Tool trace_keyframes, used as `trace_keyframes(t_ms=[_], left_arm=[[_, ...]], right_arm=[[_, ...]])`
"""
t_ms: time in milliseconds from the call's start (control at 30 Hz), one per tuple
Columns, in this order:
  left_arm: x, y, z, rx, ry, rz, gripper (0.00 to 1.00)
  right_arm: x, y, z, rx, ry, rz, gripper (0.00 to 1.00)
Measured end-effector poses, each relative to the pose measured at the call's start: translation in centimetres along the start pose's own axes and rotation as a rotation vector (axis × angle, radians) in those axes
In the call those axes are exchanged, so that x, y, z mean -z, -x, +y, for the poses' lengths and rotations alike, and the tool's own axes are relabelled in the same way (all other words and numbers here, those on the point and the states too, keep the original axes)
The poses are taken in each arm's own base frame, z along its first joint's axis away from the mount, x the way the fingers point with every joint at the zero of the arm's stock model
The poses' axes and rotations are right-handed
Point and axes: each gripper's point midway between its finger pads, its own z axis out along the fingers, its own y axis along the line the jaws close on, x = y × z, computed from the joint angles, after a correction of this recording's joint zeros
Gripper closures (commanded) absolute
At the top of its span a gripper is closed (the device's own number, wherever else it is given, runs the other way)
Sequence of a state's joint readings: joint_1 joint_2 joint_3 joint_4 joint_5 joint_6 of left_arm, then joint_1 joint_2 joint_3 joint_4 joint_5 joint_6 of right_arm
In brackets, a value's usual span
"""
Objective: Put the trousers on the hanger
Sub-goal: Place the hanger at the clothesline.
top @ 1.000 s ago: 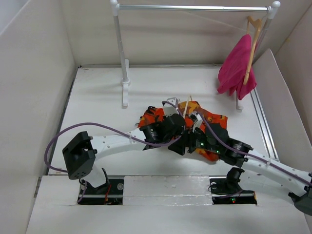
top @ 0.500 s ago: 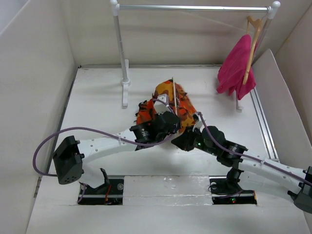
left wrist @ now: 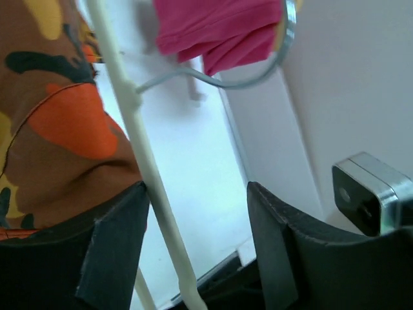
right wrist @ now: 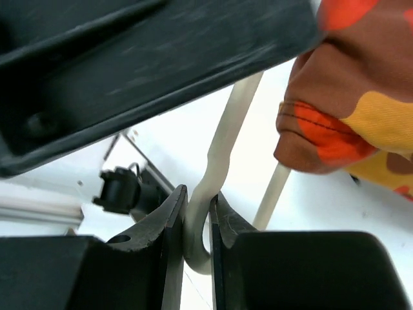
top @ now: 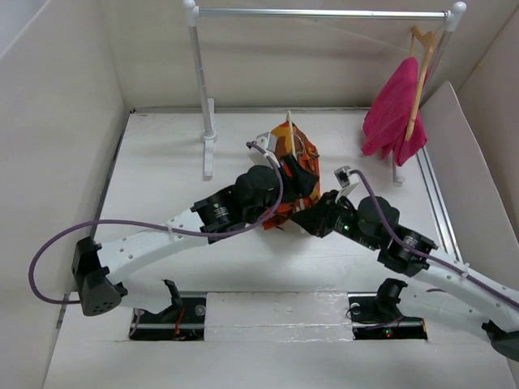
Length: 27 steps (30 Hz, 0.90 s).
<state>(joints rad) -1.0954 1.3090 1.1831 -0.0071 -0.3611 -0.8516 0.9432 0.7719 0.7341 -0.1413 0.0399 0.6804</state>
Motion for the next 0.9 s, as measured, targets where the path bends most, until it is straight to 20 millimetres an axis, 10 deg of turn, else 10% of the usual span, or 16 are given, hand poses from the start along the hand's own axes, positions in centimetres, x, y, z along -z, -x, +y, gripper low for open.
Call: trace_keyframes(t_ms=[267, 467, 900], left_arm=[[4.9, 7.5, -5.9, 0.020, -0.191, -0.114, 0.40], [10.1, 12.8, -6.7, 0.057, -0.260, -0.244, 0.40], [11.5, 13.0, -3.3, 0.055, -0.157, -0.278, 0.43]], right_arm=[[0.9, 8.0, 0.0, 0.074, -0.019, -0.151, 1.00], [0.6, 11.7, -2.3, 0.108, -0.067, -0.185, 1.00], [2.0, 18.9, -2.2, 0.186, -0.052, -0.301, 1.00]])
